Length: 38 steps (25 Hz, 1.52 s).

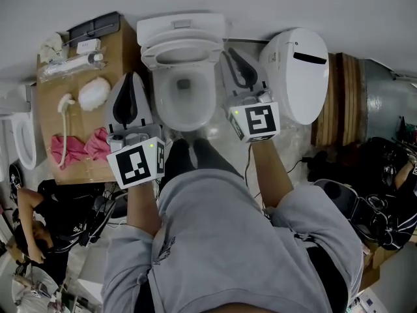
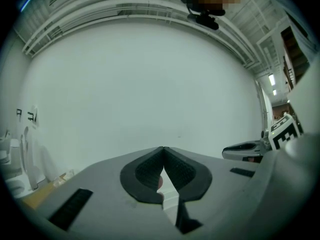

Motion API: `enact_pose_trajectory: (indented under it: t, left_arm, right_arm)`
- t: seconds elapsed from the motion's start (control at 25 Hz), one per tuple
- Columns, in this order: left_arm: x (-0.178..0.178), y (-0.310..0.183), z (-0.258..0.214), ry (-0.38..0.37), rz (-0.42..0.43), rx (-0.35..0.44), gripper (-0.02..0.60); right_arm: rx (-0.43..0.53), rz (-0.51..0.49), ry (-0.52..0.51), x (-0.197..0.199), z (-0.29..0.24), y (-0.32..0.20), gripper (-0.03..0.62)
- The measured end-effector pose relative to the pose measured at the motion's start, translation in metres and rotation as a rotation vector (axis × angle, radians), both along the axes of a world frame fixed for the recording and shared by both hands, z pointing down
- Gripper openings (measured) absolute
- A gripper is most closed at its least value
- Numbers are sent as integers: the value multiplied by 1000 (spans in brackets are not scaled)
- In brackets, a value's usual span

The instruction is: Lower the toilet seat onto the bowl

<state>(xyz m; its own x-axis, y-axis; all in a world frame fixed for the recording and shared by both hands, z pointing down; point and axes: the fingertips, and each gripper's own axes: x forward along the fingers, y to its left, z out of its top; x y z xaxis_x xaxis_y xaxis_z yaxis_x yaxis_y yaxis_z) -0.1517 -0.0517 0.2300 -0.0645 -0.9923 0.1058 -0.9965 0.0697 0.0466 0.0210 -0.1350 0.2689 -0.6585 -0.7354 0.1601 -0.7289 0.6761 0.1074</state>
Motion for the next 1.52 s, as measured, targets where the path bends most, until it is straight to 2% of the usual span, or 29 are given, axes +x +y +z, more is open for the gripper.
enact_pose_trajectory:
  t: [0.28, 0.56, 0.92, 1.52]
  left_arm:
    - [-4, -19, 26, 6, 12, -31, 2]
    - [-8, -36, 53, 4, 22, -66, 2]
    - [-11, -36, 77, -8, 7, -80, 2]
    - [-3, -42, 116, 34, 15, -118, 2]
  right_arm:
    - [-3, -11, 127, -9, 39, -24, 34]
    - [-34, -30, 188, -16, 81, -46, 41]
    - [-14, -94, 299, -27, 133, -56, 44]
    - [-80, -200, 457, -42, 212, -75, 69]
